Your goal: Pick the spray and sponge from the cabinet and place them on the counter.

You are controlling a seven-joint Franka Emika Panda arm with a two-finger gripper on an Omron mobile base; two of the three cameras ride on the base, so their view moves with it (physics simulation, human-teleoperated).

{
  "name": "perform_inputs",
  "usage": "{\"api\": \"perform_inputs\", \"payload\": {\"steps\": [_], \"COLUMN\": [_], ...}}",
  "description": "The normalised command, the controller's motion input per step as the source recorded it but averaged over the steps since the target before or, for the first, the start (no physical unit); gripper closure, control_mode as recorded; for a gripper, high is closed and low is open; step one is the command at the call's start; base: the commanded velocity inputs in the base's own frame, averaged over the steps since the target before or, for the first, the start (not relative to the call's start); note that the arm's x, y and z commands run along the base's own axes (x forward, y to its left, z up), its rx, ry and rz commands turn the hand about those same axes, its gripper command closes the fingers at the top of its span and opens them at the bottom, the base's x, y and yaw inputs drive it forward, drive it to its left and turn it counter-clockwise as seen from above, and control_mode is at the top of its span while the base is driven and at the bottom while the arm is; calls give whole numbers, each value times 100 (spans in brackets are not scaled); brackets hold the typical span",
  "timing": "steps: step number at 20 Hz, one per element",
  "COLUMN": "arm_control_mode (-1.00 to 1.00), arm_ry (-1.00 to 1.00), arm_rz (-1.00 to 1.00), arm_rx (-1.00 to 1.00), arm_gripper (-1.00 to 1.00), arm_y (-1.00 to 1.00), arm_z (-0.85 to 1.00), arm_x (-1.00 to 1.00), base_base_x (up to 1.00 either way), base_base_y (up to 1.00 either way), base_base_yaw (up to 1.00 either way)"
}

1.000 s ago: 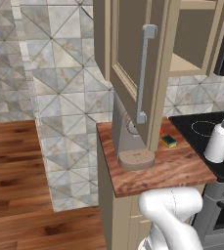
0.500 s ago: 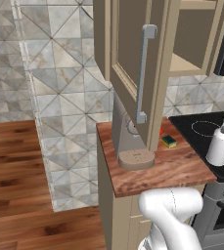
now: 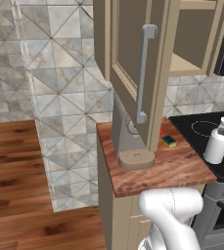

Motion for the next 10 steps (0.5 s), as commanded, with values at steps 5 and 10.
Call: {"api": "perform_inputs", "payload": {"steps": [5,10], "arm_control_mode": [-100,-100], "arm_ry": [-2,0], "arm_rz": [0,0], "arm_rx": [0,0], "arm_gripper": [100,100], "arm_y": [0,0], "arm_z": [-32,-29], "arm_x": [8,3], "base_base_x": [0,0], "base_base_y": [0,0], "base_base_yaw": [0,0]}}
